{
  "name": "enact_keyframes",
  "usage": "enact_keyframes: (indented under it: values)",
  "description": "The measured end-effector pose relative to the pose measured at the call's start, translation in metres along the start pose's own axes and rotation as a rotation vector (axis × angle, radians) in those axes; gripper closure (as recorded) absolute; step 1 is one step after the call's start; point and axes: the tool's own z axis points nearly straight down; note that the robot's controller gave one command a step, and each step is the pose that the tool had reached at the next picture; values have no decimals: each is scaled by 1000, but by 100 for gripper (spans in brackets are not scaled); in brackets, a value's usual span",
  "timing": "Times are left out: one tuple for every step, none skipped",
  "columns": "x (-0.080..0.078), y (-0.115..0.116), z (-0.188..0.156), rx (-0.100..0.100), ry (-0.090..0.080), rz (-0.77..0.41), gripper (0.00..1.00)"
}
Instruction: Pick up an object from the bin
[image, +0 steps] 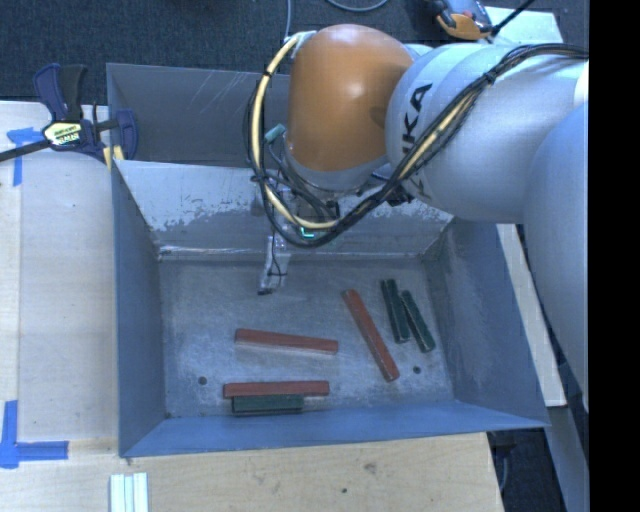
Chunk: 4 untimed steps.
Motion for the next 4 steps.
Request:
enact_keyframes:
  values:
    - [-2, 0, -5, -2, -8, 2, 0]
    - [21, 2, 92, -2, -6, 67, 100]
    - [20, 2, 91, -2, -7, 68, 0]
    - [62, -15, 109, -3, -13, 25, 0]
